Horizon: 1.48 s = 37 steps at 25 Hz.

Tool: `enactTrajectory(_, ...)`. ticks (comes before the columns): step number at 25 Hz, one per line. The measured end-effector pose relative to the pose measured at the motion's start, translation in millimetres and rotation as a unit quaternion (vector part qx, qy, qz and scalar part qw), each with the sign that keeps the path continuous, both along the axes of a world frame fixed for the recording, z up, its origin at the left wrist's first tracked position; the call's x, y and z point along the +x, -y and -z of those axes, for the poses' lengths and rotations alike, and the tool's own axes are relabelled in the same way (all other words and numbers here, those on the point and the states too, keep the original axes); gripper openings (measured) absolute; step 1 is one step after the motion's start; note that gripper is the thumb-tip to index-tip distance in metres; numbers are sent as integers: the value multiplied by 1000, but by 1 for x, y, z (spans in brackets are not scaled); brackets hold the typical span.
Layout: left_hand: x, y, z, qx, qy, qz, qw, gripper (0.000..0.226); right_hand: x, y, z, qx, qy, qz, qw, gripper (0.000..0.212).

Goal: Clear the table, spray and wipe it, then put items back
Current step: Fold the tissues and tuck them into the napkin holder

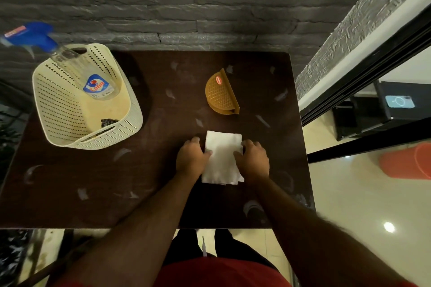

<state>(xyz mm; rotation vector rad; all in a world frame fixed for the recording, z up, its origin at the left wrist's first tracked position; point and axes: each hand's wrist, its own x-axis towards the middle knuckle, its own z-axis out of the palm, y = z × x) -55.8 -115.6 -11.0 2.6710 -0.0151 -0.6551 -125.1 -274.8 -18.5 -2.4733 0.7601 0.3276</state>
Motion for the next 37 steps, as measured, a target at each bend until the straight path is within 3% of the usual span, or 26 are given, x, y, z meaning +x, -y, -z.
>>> enactTrajectory(3,-8,17,-2,-36,-86,-123,988,59,1,6,2,105,-47,61,991,33)
enactTrajectory(6,-11,31,-8,-73,-136,-139,978,43,3,7,-1,166,-55,84,981,40)
enactTrajectory(9,-5,33,-23,-220,-179,-186,941,25,9,10,-12,225,-61,119,965,58)
enactTrajectory(11,-2,30,-38,-340,-218,-241,882,13,15,14,-21,355,-44,176,917,64)
enactTrajectory(13,0,24,-45,-418,-229,-262,839,14,21,21,-31,520,-32,211,827,58)
enactTrajectory(15,2,16,-45,-457,-229,-265,818,23,27,27,-39,571,-35,183,799,53)
enactTrajectory(18,4,4,-37,-452,-226,-272,819,32,42,21,-44,510,-81,132,846,47)
enactTrajectory(20,7,-7,-28,-405,-191,-287,847,28,56,8,-42,378,-98,59,919,47)
enactTrajectory(22,8,-27,-14,-322,-137,-293,890,29,68,-3,-40,170,-44,-6,984,42)
enactTrajectory(23,8,-41,-5,-284,-119,-288,907,34,74,-5,-41,80,-2,-14,997,41)
enactTrajectory(25,10,-72,8,-219,-106,-274,930,40,89,-4,-44,-1,70,12,997,43)
enactTrajectory(28,8,-104,7,-97,-103,-211,967,58,118,7,-44,20,72,49,996,48)
enactTrajectory(31,6,-119,0,17,75,-122,989,47,133,10,-35,57,21,54,997,50)
enactTrajectory(33,18,-115,-8,-15,141,-62,988,32,132,10,-32,65,26,59,996,47)
enactTrajectory(37,56,-78,-16,-111,145,2,983,28,131,15,-39,56,31,48,997,35)
